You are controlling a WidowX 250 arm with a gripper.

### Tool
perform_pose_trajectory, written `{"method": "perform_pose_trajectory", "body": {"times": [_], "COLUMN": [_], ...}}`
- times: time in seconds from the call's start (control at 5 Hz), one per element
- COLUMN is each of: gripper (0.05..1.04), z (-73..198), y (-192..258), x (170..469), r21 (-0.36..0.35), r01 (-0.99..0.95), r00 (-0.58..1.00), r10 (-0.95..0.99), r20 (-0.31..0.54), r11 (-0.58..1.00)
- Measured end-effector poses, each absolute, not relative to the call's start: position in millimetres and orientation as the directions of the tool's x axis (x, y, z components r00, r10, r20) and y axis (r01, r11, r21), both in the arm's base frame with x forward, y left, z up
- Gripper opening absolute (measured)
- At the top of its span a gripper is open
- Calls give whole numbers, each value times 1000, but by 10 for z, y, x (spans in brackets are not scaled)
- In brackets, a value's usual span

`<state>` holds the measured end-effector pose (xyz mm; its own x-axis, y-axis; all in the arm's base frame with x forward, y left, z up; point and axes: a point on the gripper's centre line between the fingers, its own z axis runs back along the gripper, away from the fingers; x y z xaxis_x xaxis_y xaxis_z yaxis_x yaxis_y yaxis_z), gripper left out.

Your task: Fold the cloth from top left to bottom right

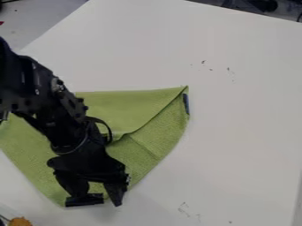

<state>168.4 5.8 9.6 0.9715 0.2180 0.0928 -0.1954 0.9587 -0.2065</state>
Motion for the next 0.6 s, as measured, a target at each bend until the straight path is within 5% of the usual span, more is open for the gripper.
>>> {"method": "perform_pose_trajectory", "body": {"times": [0.2, 0.6], "gripper": [950, 447], "z": [72, 46], "y": [74, 104], "x": [1704, 1747], "r21": [-208, -174], "r01": [-189, -145], "r00": [973, 979], "r10": [211, 167], "r20": [92, 116], "r11": [960, 974]}}
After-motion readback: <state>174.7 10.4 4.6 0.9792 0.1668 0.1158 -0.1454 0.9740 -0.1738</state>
